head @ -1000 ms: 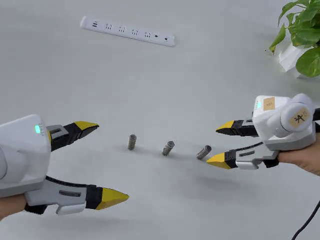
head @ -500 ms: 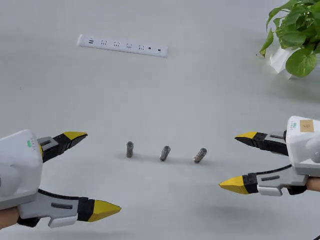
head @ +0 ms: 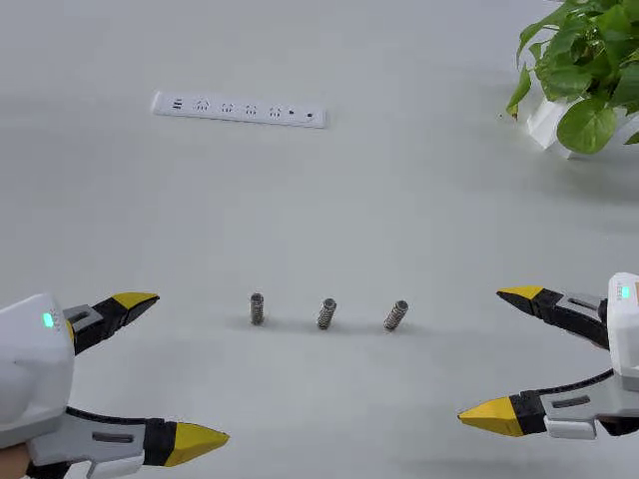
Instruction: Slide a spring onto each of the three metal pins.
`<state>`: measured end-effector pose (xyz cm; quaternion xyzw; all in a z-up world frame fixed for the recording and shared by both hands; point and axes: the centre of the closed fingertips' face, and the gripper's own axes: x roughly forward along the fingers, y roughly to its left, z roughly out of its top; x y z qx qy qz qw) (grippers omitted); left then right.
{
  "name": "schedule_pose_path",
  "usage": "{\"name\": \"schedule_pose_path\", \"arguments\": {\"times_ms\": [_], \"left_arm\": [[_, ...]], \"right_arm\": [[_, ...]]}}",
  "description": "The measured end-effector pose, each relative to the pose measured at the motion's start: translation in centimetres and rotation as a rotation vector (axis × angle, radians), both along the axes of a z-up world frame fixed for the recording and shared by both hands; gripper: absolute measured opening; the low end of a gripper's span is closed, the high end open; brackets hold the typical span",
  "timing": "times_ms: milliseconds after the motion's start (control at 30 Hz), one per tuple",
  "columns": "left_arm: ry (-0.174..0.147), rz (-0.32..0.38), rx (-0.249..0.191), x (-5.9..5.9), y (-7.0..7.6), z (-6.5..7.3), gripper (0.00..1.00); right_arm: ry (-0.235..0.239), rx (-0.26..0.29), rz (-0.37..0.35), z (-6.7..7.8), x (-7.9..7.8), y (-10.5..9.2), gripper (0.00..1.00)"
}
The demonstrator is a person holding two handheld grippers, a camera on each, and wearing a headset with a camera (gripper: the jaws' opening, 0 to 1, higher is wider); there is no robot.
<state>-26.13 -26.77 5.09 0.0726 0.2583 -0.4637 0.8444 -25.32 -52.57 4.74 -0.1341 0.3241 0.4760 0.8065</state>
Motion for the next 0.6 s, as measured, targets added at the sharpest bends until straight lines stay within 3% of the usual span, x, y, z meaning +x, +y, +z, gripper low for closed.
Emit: {"name": "schedule_pose_path", "arguments": {"times_ms": [600], "left_arm": [[0.002,0.011,0.003,0.12,-0.29,0.03,0.99]], "right_arm": [[-0.013,0.016,-0.030,0.43,-0.12,-0.58,0.98]]}}
